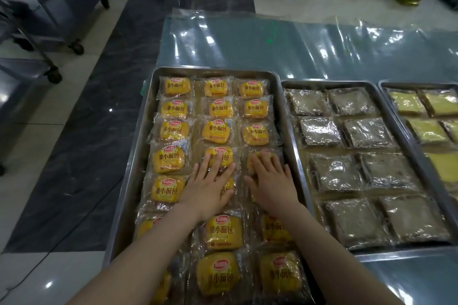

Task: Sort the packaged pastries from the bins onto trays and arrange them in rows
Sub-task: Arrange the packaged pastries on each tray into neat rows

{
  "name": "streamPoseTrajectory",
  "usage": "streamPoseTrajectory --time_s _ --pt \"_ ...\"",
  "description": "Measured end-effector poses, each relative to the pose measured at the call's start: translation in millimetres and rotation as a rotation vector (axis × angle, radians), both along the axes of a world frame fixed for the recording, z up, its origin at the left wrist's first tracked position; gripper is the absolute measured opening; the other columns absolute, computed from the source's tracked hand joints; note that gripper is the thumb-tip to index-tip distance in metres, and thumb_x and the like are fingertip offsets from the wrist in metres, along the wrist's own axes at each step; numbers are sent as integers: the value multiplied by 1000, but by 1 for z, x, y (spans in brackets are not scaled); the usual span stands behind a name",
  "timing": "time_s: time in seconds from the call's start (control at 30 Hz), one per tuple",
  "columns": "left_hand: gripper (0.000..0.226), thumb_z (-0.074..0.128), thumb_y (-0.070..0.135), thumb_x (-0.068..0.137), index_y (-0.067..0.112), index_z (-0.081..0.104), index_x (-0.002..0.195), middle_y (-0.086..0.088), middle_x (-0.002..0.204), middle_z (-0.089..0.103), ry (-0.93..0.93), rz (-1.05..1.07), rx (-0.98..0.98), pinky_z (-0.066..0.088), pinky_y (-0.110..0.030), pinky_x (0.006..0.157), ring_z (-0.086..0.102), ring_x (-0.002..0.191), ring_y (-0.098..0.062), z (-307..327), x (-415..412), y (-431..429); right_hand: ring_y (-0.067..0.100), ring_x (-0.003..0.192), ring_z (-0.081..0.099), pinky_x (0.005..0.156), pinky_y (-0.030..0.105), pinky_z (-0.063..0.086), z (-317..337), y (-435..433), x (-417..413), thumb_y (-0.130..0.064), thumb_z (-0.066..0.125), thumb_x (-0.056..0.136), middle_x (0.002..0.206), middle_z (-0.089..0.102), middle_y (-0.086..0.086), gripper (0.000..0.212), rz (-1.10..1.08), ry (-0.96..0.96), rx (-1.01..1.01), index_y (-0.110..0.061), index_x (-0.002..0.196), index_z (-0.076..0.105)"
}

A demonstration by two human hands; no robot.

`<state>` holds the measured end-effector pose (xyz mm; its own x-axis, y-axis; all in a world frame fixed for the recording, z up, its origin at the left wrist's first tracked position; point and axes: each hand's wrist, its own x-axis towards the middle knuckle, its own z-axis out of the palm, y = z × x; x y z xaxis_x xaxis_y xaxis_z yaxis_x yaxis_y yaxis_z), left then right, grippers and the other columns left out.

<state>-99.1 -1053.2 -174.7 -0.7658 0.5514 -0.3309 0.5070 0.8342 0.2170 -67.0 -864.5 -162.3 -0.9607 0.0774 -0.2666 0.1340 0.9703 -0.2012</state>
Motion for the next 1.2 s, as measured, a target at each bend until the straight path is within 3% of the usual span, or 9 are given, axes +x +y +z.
streamPoseTrajectory --time_s 0.17,0.3,0.4,0.53,0.67,0.8,1.2 --pt "61 14 59 94 44 -28 136 3 142 -44 4 -7 -8 -19 -42 109 -45 128 -23 1 2 0 25 142 -23 111 51 -12 -10 5 -6 -64 19 93 156 -24 -4 73 47 -73 70 -31 148 -17" --pt "62 15 59 94 43 -29 135 1 144 -43 -8 3 -8 -19 -43 109 -44 129 -24 4 1 1 25 140 -28 111 53 -13 -9 7 -11 -68 18 91 152 -32 -3 79 63 -102 66 -30 146 -22" --pt "66 16 62 93 45 -33 134 1 143 -46 20 34 33 -22 -44 108 -45 129 -21 10 3 -1 25 138 -32 110 52 -16 -6 8 -9 -71 16 88 152 -32 -4 80 67 -55 56 -32 146 -23" --pt "63 8 62 90 43 -28 139 1 146 -42 217 238 60 -27 -42 103 -41 131 -21 12 -4 -28 24 138 -33 110 48 -17 -1 10 0 -71 9 86 153 -31 -5 75 97 37 66 -37 147 -19" --pt "63 18 57 93 37 -6 147 -4 154 -21 184 381 -28 -11 -50 111 -27 137 -29 9 -24 -68 27 139 -29 112 50 -11 0 4 6 -58 24 95 155 -28 -6 68 95 -17 59 -38 149 -13" --pt "63 23 57 93 39 -3 148 -2 157 -14 108 362 22 5 -52 113 -22 140 -27 3 -27 -78 27 140 -27 113 49 -7 0 -1 14 -51 32 97 155 -27 -7 69 39 16 56 -41 148 -14" --pt "62 16 58 93 40 -19 141 1 150 -27 102 285 32 -6 -46 113 -30 137 -26 0 -17 -81 20 139 -31 110 48 -19 2 -20 5 -54 16 97 154 -24 -8 61 83 53 57 -36 148 -13"
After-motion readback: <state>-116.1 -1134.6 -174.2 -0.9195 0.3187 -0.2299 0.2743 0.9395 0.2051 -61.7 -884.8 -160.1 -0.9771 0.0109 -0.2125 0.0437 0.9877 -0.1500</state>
